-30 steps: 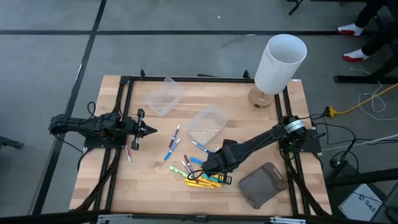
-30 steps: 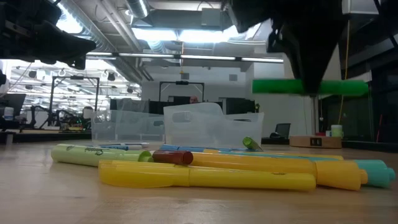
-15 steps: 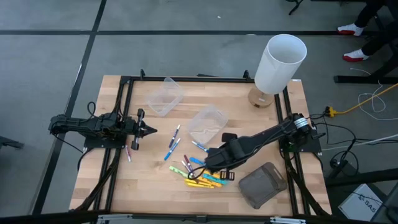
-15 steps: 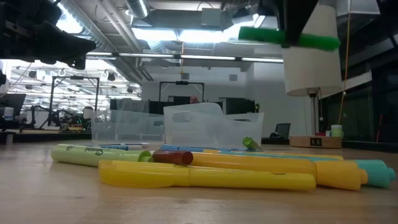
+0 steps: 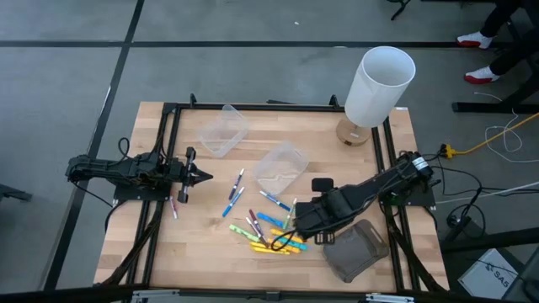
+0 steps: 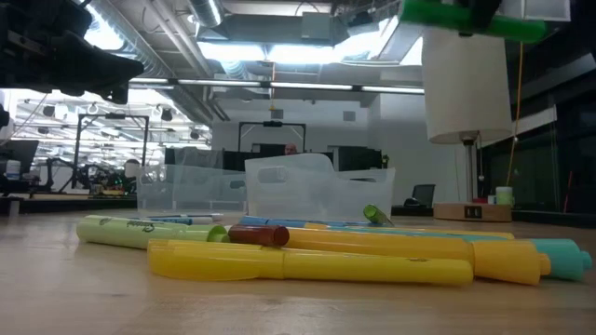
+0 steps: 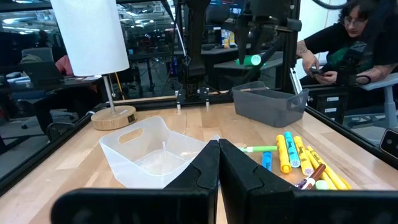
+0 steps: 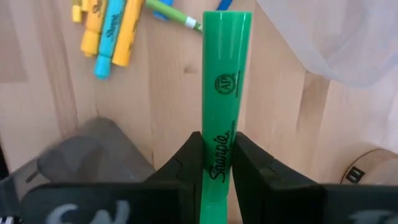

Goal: Pick & Place Markers
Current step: Put the green highlighter into the black bin

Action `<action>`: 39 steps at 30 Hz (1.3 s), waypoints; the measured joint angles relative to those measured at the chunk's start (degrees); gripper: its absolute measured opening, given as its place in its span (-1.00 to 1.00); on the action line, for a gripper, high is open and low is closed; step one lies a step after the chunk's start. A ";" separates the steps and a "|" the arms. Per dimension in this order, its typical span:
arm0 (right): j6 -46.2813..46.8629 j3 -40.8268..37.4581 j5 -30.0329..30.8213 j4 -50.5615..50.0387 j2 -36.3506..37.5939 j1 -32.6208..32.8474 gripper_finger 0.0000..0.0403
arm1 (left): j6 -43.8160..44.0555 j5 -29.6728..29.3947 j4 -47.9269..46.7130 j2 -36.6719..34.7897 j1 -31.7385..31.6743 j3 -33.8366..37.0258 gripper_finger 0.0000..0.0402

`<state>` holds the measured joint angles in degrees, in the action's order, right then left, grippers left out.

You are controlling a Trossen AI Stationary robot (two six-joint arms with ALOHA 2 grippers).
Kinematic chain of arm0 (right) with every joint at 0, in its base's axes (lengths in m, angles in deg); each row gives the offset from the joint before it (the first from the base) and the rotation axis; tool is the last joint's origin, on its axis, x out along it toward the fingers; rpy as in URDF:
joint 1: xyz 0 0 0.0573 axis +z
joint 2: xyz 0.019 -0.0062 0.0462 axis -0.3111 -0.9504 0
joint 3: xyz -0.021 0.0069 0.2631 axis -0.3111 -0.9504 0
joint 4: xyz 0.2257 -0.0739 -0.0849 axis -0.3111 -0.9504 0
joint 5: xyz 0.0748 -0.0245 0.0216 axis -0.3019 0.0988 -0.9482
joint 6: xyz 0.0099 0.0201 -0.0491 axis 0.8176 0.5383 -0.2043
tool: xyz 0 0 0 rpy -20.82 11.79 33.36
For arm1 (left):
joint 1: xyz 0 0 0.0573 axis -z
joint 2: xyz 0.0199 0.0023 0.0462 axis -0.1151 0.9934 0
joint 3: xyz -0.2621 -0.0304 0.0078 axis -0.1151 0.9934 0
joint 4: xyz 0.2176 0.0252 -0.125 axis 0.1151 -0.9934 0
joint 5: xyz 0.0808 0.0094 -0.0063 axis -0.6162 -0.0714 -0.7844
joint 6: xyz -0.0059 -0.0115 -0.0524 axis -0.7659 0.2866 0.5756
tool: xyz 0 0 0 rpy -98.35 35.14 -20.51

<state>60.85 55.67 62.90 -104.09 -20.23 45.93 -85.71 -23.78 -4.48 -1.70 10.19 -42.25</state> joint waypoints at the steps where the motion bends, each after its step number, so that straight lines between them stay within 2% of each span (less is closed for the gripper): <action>1: -0.40 0.00 0.01 -0.10 0.41 0.32 -0.70 | 0.00 0.00 0.00 0.00 -0.01 0.00 -0.98; 18: -2.95 -0.95 0.00 -0.51 4.27 4.49 -0.70 | 0.00 0.00 0.00 0.00 0.02 0.01 -0.98; 28: -1.84 -16.93 -4.49 1.68 12.28 5.76 -0.70 | 0.00 0.00 0.00 0.00 0.01 0.01 -0.98; 32: -2.13 -23.60 -8.74 4.57 15.61 7.77 -0.70 | 0.00 0.00 0.00 0.00 -0.01 0.01 -0.98; 39: -5.19 -29.74 -13.08 6.32 17.15 11.73 -0.70 | 0.00 0.00 0.00 0.00 0.00 0.00 -0.98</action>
<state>55.66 25.93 49.81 -97.77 -3.08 57.66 -85.71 -23.78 -4.48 -1.70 10.19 -42.26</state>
